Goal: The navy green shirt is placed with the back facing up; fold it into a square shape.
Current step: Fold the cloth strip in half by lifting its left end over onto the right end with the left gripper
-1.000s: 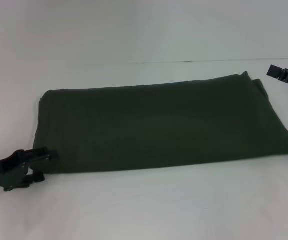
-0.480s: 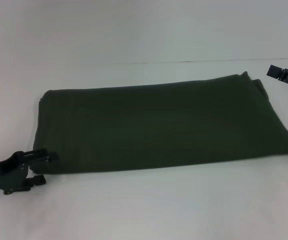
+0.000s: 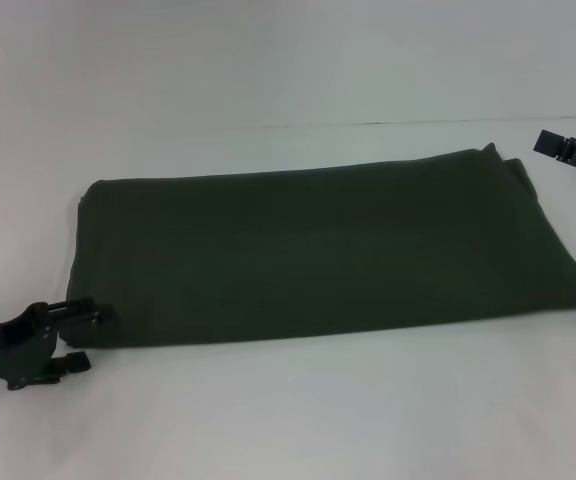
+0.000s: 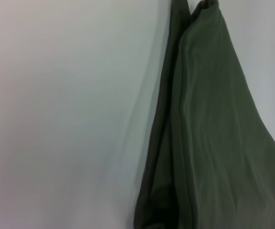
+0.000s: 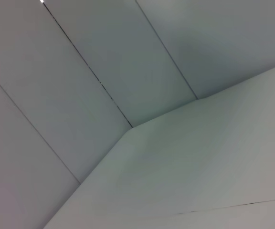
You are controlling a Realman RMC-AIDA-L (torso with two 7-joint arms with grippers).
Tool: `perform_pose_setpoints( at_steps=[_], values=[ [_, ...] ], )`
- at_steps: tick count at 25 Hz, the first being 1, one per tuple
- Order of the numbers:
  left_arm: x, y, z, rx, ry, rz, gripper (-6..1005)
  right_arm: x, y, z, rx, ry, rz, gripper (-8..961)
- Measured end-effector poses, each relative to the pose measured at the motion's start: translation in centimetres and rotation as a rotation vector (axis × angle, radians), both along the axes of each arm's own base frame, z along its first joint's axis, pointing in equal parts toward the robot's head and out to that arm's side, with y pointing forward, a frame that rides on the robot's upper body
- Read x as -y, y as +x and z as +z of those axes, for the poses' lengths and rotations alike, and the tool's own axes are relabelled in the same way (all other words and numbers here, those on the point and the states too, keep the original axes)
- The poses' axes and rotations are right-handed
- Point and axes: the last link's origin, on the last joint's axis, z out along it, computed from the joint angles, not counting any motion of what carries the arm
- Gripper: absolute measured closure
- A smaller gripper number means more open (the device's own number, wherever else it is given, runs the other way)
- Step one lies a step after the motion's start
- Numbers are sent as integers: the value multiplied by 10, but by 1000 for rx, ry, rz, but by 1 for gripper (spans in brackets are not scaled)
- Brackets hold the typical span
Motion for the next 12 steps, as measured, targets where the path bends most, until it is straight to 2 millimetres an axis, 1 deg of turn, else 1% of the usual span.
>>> perform_pose_setpoints(
  at_steps=[6,12],
  values=[
    [-2,0,2,-4,9,4,112,0,0,0,0,0,0,28],
    [-9,2,2,-18,18,-4,111,0,0,0,0,0,-1,28]
  ],
)
